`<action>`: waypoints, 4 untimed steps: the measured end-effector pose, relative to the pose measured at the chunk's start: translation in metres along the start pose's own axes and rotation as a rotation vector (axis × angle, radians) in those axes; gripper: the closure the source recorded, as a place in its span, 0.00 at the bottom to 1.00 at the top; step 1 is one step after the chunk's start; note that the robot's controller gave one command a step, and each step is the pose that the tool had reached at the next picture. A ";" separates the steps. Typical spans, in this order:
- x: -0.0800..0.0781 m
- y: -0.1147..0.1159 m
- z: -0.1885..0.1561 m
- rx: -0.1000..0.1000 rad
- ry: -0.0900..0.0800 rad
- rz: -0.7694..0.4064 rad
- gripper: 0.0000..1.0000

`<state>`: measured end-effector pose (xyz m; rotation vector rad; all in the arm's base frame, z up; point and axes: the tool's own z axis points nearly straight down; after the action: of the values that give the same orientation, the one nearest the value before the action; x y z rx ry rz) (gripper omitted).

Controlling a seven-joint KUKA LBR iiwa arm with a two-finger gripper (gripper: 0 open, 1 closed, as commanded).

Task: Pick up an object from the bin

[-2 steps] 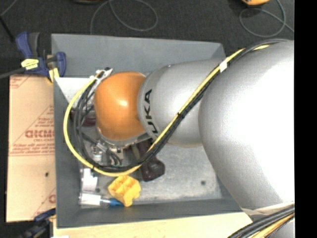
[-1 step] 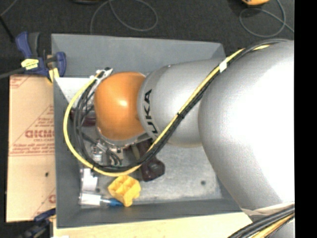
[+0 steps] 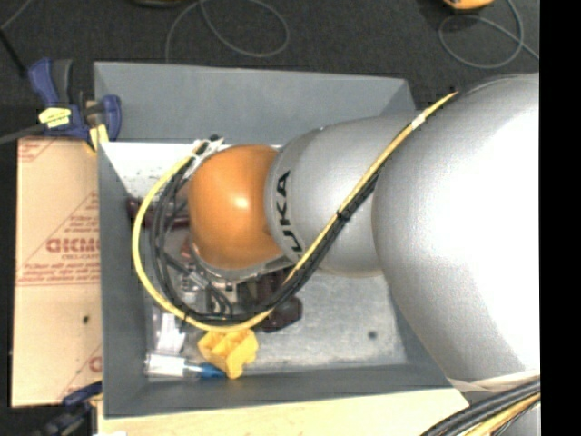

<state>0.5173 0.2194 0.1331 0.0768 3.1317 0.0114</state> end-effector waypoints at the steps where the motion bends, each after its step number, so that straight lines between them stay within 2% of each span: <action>1: 0.007 -0.036 -0.020 0.005 0.008 0.063 1.00; 2: 0.034 -0.072 -0.008 -0.001 -0.001 0.003 0.00; 3: 0.034 -0.072 -0.008 -0.001 -0.001 0.004 0.00; 4: 0.021 -0.085 0.059 -0.006 -0.007 -0.155 1.00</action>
Offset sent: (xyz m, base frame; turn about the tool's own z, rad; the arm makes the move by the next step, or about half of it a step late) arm -0.0384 -0.0702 0.0076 0.0013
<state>0.4930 0.1362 0.0732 -0.1649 3.1206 0.0186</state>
